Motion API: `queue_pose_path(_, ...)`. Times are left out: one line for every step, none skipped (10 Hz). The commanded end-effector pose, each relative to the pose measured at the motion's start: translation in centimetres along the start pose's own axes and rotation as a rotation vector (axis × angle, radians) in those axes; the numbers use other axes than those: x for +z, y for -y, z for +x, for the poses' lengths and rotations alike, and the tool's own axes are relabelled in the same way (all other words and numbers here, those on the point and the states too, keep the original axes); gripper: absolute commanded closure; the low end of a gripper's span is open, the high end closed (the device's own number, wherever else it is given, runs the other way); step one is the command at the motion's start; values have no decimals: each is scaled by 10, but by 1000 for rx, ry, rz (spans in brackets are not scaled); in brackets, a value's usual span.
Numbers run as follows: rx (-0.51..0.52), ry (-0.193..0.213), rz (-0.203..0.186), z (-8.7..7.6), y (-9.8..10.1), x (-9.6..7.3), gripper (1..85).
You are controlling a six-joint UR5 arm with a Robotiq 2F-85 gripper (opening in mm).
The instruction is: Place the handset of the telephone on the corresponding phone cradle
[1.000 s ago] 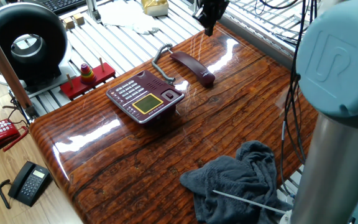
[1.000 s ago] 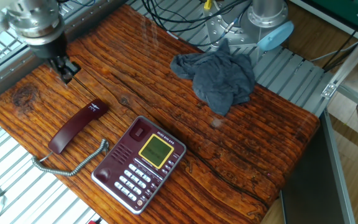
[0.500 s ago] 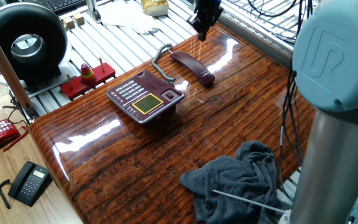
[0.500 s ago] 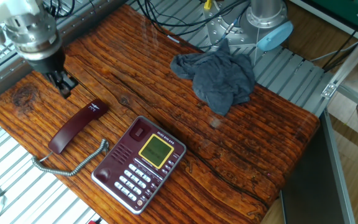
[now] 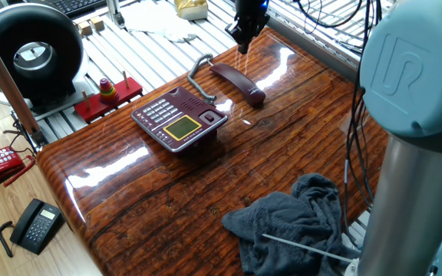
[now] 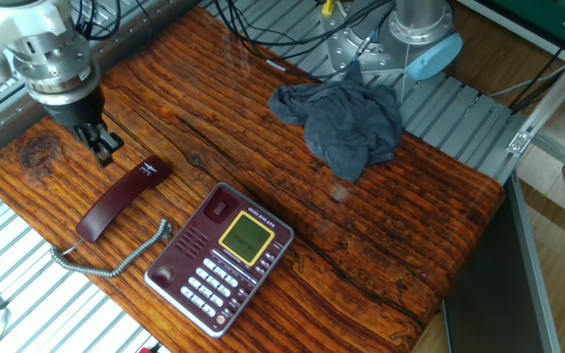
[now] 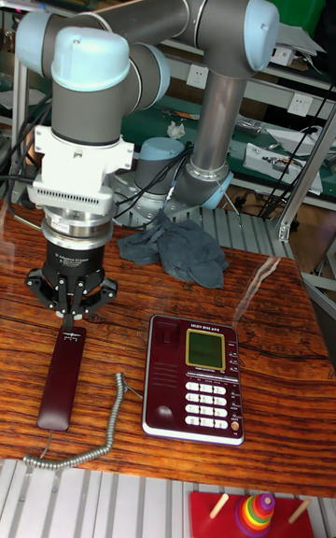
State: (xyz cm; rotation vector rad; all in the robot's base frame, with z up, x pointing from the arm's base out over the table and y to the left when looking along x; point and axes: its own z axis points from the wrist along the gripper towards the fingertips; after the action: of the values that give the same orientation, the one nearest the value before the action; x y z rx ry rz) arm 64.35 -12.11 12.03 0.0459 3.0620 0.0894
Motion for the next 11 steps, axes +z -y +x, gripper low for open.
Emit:
queue_pose_path(26,28,-15,-8,-3,1,447)
queue_pose_path(8,41,-9,-11,0,0,393)
queue_pose_path(5,39,-9,-10,0,0,340)
queue_pose_path(1,32,0,-8,2,0,283)
queue_pose_path(2,21,10,-6,5,1,253)
queue_pose_path(4,15,5,-4,4,1,233)
queue_pose_path(4,15,4,-4,3,1,220)
queue_pose_path(6,18,4,-5,3,1,220)
queue_pose_path(7,21,5,-6,4,1,220)
queue_pose_path(13,16,2,-5,3,1,223)
queue_pose_path(15,15,5,-4,3,1,230)
